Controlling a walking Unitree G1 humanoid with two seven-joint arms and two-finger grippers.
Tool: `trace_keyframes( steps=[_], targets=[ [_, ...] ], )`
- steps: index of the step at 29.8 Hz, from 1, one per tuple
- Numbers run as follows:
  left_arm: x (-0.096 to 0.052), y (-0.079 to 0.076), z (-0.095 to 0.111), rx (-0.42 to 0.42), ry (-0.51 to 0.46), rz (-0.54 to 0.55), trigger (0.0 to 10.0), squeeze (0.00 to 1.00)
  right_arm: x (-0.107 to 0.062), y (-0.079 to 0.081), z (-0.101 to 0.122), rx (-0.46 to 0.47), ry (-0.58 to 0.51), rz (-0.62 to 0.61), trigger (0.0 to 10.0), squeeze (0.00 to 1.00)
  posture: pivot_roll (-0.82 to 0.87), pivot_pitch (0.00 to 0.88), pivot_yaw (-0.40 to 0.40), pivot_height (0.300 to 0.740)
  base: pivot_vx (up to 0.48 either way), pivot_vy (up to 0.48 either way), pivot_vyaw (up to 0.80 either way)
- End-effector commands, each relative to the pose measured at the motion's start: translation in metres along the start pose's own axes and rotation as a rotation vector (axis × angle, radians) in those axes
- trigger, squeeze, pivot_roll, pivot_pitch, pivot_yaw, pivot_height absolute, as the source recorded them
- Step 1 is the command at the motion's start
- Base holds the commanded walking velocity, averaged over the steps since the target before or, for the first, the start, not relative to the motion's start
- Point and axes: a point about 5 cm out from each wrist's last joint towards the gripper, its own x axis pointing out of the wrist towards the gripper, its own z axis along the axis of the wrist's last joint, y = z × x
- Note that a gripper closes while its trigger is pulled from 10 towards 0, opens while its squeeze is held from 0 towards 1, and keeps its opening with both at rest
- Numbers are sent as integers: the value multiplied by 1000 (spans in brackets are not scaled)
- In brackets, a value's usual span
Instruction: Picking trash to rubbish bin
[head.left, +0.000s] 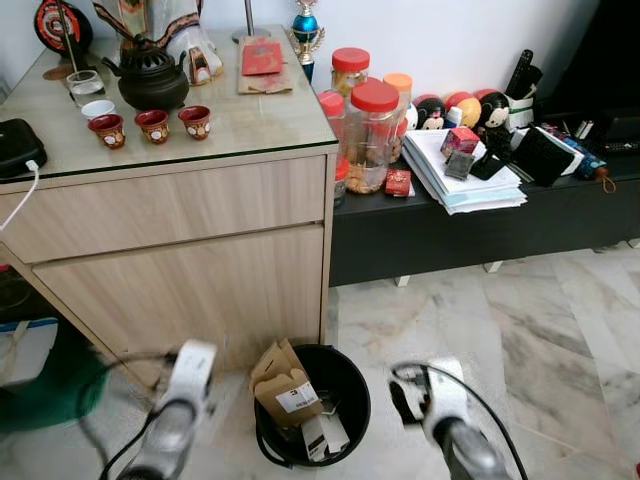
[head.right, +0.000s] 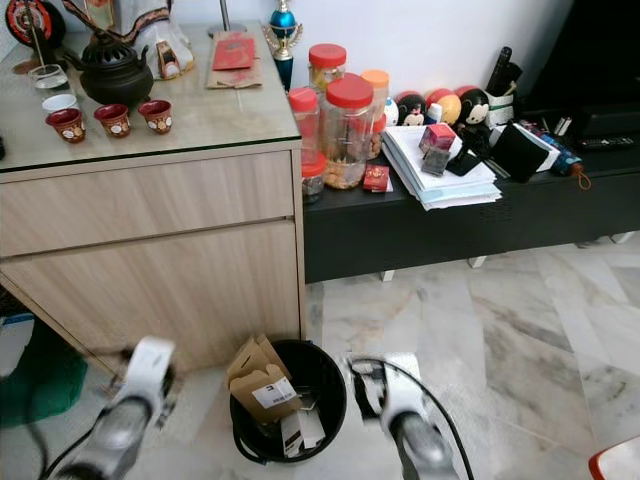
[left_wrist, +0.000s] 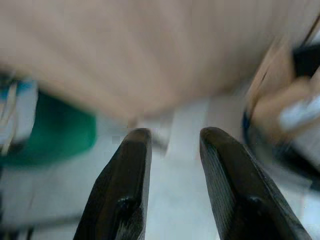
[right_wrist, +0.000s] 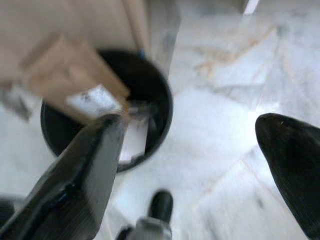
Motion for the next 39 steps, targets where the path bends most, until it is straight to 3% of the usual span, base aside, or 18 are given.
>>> trace_keyframes(
  steps=[1, 3, 7, 12, 13, 24, 39],
  targets=[
    [-4, 0, -13, -24, 67, 14, 10000, 0, 0, 5, -5, -28, 33, 4, 10000, 0, -52, 30, 17, 740, 0, 0, 0],
    [-14, 0, -40, -28, 185, 14, 10000, 0, -5, 6, -22, 42, 103, -11, 10000, 0, -58, 16, 25, 740, 0, 0, 0],
    [-22, -1, -56, -21, 258, 3, 10000, 0, -14, 4, -43, 103, 178, -58, 10000, 0, -59, 4, 33, 740, 0, 0, 0],
    [-19, 0, -51, -56, 249, 43, 10000, 0, -19, 4, -54, 79, 213, -71, 10000, 0, -42, 0, 14, 740, 0, 0, 0],
    [-14, 0, -41, -72, 228, 39, 10000, 0, -20, 7, -57, 91, 225, -78, 10000, 0, -55, 0, 34, 740, 0, 0, 0],
    [0, -1, -13, -44, 163, -4, 10000, 0, -15, 10, -48, 148, 186, -106, 10000, 0, -74, 0, 62, 740, -156, 0, 0],
    [-5, 2, -24, -63, 196, 19, 10000, 0, -9, 6, -34, 134, 140, -113, 10000, 0, -65, 0, 40, 740, -297, 0, 0]
  ],
)
